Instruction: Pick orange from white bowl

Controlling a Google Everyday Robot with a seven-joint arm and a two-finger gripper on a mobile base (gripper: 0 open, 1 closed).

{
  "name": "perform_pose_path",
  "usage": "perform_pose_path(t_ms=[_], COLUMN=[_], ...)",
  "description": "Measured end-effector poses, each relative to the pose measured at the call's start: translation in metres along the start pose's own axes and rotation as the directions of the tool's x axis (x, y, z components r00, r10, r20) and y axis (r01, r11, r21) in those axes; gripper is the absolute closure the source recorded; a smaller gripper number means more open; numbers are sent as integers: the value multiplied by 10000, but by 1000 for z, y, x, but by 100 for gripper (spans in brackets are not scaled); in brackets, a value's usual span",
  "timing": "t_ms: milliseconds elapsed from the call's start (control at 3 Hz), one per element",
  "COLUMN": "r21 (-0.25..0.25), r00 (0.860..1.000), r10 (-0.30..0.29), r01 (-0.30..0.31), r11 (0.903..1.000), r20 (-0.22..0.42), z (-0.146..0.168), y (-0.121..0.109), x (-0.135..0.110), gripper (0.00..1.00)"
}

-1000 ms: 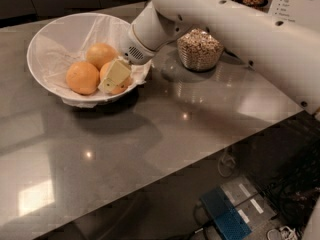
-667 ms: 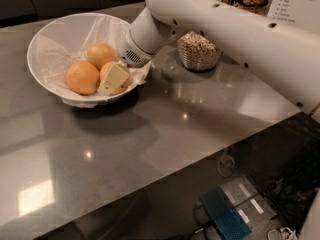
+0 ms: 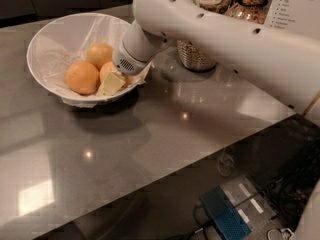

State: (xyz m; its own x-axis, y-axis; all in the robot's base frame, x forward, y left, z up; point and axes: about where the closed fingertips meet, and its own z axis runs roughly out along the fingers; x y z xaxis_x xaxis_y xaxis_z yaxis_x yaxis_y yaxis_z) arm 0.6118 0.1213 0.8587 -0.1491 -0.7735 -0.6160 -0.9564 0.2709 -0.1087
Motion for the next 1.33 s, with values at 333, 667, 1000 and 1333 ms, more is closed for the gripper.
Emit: perform_pose_path(t_ms=[333, 667, 1000, 1333], r21=[76, 76, 76, 89], r00=[9999, 9999, 9999, 10000], r10=[37, 37, 34, -37], r01=[-36, -36, -33, 37], r11=[10000, 10000, 10000, 10000], r20=[-127, -127, -124, -46], z=[3, 3, 3, 0], y=[1, 1, 1, 0], x=[0, 0, 0, -3], gripper=[29, 49, 72, 95])
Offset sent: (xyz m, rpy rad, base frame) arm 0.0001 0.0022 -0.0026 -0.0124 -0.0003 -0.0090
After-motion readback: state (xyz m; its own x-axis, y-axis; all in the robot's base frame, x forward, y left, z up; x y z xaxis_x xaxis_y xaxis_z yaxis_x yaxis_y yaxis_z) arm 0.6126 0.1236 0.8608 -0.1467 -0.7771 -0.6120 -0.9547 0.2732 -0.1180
